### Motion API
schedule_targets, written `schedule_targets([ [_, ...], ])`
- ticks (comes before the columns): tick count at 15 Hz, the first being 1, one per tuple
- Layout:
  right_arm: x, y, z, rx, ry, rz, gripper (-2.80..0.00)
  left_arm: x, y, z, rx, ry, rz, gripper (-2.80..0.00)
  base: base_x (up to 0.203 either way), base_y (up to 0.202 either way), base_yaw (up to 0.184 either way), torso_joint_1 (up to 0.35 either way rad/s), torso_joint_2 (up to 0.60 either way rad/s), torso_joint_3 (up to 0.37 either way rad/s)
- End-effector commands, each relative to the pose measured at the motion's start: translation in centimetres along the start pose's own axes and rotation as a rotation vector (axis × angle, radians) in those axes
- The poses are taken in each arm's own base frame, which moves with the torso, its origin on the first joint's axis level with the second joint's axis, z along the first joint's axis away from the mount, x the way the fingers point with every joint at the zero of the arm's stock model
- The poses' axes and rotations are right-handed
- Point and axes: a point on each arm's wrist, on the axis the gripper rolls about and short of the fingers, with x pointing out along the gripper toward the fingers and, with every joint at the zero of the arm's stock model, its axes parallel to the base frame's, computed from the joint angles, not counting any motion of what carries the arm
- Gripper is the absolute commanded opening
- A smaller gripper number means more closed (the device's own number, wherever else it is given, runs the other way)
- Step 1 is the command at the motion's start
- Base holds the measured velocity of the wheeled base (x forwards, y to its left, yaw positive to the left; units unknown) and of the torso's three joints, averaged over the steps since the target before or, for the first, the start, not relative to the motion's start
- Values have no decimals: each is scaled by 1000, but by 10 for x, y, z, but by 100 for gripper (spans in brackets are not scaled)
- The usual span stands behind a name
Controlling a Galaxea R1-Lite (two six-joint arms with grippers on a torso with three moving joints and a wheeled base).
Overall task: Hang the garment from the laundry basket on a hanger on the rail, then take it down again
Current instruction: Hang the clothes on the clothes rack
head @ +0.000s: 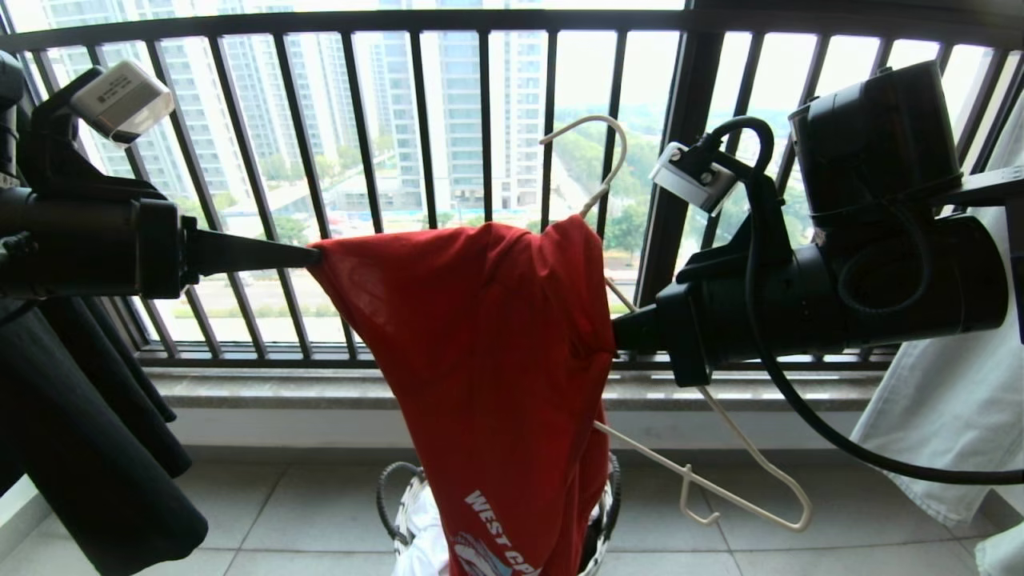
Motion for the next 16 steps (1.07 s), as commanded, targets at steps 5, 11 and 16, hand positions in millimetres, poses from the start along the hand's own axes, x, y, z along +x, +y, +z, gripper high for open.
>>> schedule_targets([
  [5, -2, -4, 1, 8, 1, -9, -280, -10, 13, 13, 5, -76, 114, -280, 0, 0, 0, 0, 0, 0],
  [11, -3, -3, 1, 6, -3, -11, -280, -9, 28, 16, 0, -108, 212, -280, 0, 0, 0, 0, 0, 0],
  [16, -9, -9, 5, 10, -23, -34, -280, -13, 34, 18, 1, -115, 246, -280, 0, 0, 0, 0, 0, 0],
])
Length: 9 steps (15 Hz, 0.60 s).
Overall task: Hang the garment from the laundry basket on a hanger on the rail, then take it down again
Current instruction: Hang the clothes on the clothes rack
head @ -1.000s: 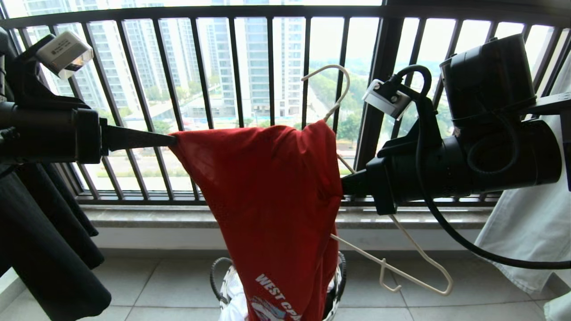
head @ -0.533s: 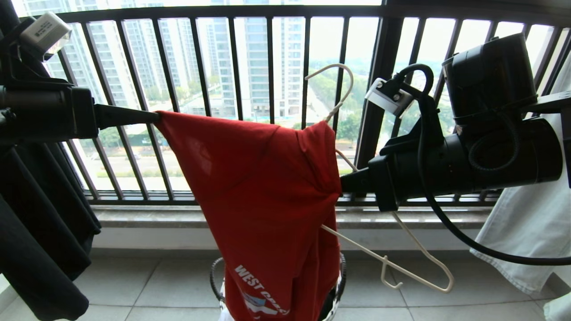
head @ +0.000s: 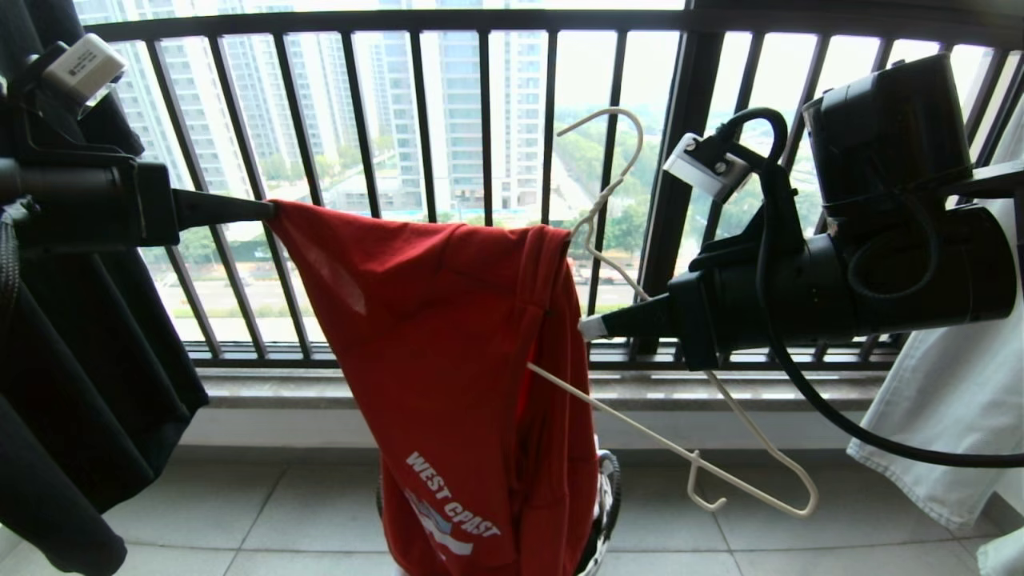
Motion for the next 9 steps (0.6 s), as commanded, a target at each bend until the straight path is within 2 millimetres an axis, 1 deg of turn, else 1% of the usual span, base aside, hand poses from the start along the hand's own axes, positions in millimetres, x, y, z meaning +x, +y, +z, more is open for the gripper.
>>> schedule_targets([
  [1, -2, -1, 1, 1, -6, -3, -280, 1, 3, 0, -7, 4, 0, -280, 0, 0, 0, 0, 0, 0],
  [7, -4, 0, 2, -1, -10, -3, -280, 7, 9, -3, -19, 19, 5, -280, 0, 0, 0, 0, 0, 0],
  [9, -5, 0, 2, -1, -13, -4, -280, 12, 14, -1, -22, 24, 52, -280, 0, 0, 0, 0, 0, 0],
])
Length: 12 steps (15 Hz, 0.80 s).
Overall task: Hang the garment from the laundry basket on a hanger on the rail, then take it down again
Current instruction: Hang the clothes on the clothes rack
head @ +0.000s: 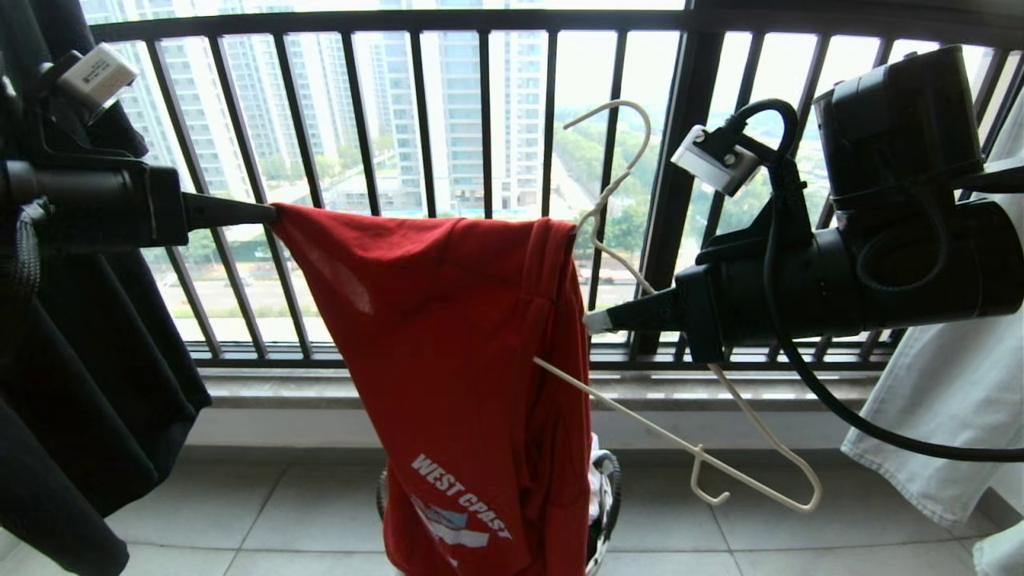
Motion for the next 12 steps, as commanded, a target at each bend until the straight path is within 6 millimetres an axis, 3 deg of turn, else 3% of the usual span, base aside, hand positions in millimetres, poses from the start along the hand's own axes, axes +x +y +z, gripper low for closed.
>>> schedule_targets([
  [1, -2, 0, 1, 0, -4, 1, -280, 9, 9, -1, -11, 14, 42, -280, 0, 0, 0, 0, 0, 0],
  [6, -4, 0, 2, 1, -11, -2, -280, 15, 12, -6, 5, 36, 38, -280, 0, 0, 0, 0, 0, 0],
  [7, -4, -1, 2, 1, -10, -2, -280, 15, 12, -7, 6, 40, 38, 0, 0, 0, 0, 0, 0, 0],
  [12, -4, 0, 2, -1, -14, -2, -280, 12, 7, -7, 6, 48, 33, 0, 0, 0, 0, 0, 0, 0],
])
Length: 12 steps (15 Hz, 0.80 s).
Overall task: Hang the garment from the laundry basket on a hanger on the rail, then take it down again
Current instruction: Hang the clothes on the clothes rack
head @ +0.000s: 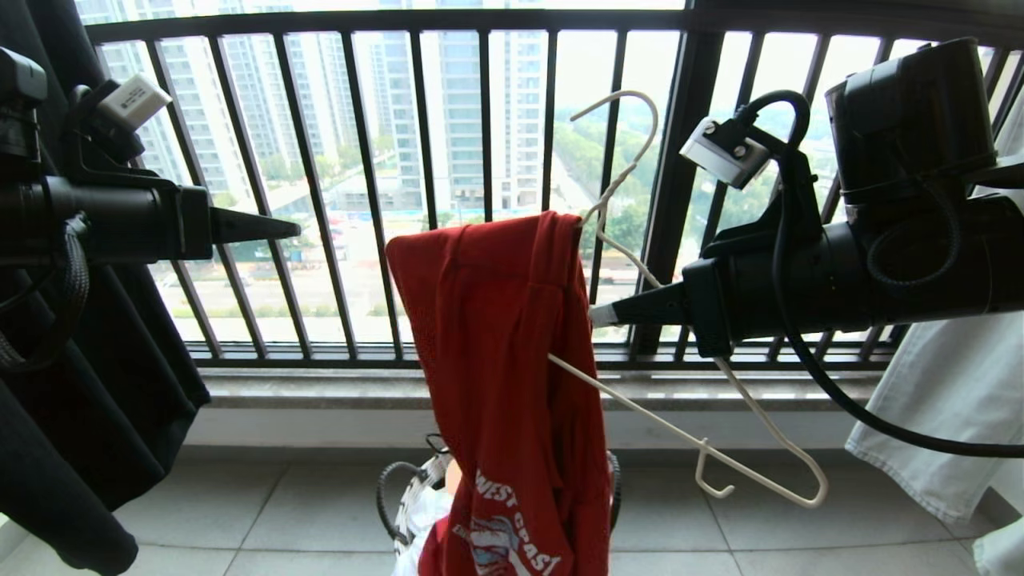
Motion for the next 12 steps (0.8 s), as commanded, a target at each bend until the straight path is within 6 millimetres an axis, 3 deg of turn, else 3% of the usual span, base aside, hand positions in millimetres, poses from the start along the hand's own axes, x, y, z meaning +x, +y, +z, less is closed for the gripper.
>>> schedule_targets([
  [1, 0, 0, 1, -1, -4, 2, -280, -5, -5, 0, 1, 10, -8, 0, 0, 0, 0, 0, 0, 0],
  [4, 4, -3, 0, 5, 0, 0, -280, -8, -43, -3, 21, 57, -123, 0, 0, 0, 0, 0, 0, 0],
  [8, 3, -2, 10, 76, -32, -1, -280, 14, -104, -21, 51, 167, -325, 0, 0, 0, 0, 0, 0, 0],
  [12, 10, -5, 18, 131, -56, -59, -280, 41, -149, -21, 125, 136, -266, 0, 0, 0, 0, 0, 0, 0],
])
